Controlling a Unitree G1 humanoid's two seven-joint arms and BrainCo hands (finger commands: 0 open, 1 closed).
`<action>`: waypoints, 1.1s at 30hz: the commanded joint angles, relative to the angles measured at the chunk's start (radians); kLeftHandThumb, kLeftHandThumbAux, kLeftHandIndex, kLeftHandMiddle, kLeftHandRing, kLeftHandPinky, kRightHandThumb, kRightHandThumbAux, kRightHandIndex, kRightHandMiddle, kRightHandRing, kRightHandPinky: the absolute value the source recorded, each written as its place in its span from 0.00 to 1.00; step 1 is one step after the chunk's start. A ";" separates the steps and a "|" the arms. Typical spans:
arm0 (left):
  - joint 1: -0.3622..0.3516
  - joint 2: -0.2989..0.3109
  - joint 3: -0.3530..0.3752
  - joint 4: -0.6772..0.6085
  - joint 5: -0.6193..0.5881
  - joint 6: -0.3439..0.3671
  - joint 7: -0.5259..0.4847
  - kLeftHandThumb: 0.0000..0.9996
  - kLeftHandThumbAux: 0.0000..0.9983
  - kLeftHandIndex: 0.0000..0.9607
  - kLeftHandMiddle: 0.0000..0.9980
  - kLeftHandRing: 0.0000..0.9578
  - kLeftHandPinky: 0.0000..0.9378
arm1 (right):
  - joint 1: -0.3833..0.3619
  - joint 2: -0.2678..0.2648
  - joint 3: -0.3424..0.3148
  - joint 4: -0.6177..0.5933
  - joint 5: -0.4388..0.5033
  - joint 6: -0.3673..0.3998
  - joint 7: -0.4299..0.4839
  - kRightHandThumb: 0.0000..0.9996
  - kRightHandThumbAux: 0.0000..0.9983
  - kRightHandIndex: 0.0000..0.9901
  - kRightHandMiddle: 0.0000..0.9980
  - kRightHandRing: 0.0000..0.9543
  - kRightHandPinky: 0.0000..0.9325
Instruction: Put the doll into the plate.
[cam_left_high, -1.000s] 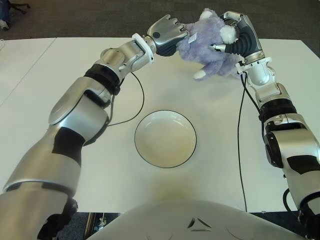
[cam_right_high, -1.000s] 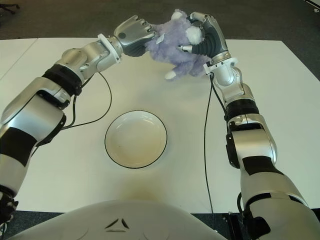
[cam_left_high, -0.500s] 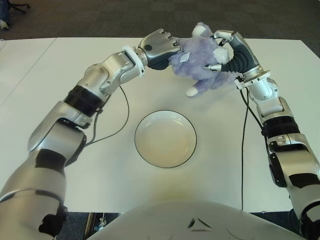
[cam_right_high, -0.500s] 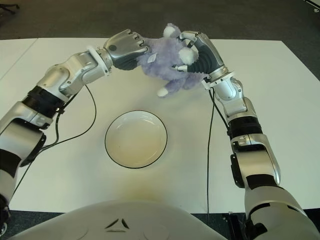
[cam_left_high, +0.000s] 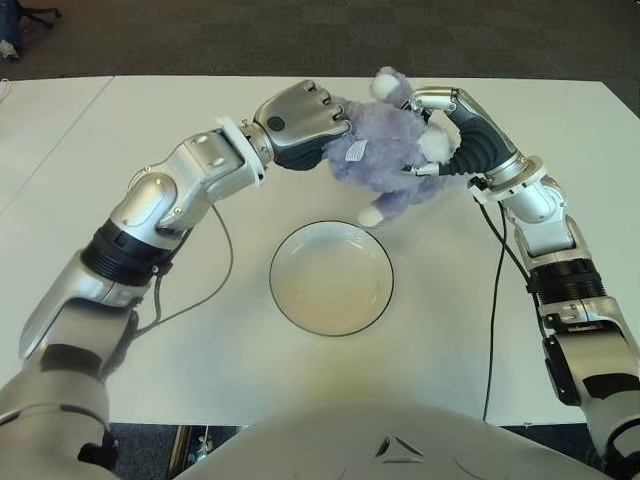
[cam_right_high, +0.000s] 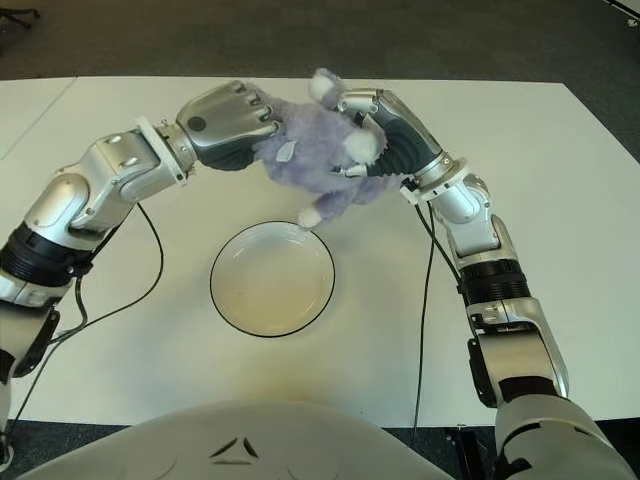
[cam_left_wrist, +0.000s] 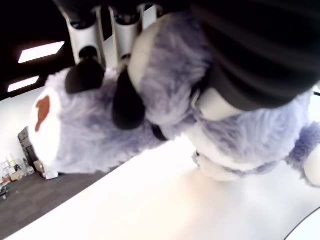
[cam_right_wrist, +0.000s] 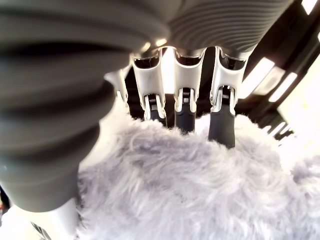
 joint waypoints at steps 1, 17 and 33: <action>0.016 0.029 0.035 -0.064 -0.049 -0.041 -0.065 0.85 0.66 0.46 0.49 0.80 0.86 | 0.032 0.023 0.031 -0.073 0.059 0.019 0.078 0.44 0.75 0.78 0.87 0.91 0.90; -0.012 0.082 0.071 -0.112 -0.025 -0.149 -0.177 0.85 0.66 0.45 0.49 0.79 0.84 | 0.111 0.008 0.008 -0.299 0.182 0.215 0.231 0.54 0.71 0.75 0.84 0.88 0.90; 0.001 0.090 0.089 -0.116 0.000 -0.198 -0.181 0.85 0.66 0.45 0.49 0.78 0.85 | 0.096 0.024 -0.013 -0.400 0.204 0.305 0.295 0.56 0.70 0.73 0.83 0.87 0.89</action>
